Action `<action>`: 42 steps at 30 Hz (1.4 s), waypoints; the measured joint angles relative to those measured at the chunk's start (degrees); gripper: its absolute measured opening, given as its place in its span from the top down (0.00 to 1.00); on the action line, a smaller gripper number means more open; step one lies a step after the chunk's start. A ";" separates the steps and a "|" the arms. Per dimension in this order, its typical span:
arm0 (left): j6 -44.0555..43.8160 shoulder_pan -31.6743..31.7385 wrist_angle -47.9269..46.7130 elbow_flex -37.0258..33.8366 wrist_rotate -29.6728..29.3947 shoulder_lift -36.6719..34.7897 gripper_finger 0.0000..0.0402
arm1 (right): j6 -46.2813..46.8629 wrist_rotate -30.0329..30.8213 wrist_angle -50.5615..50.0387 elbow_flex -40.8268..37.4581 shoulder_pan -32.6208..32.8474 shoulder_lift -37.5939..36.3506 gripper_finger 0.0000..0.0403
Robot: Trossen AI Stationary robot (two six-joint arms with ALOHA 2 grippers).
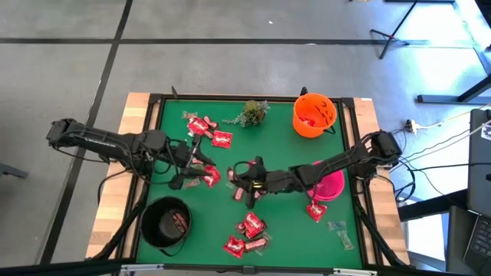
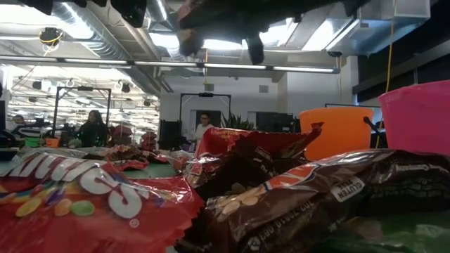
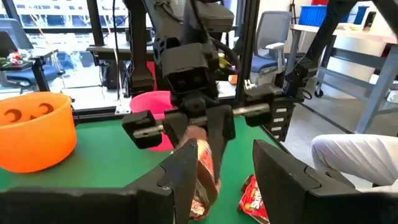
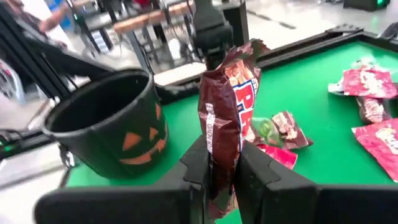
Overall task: Sort candy
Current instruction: Put the brown chocolate bar into the black bucket
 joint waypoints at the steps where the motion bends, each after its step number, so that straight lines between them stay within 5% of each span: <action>1: 0.00 0.00 0.32 0.00 -0.08 0.40 0.64 | 0.00 0.20 1.99 -0.61 -0.01 -0.11 0.88; 42: -13.28 4.51 20.22 -0.02 7.24 18.94 0.50 | -2.77 -1.28 7.74 -1.36 0.00 -0.96 0.88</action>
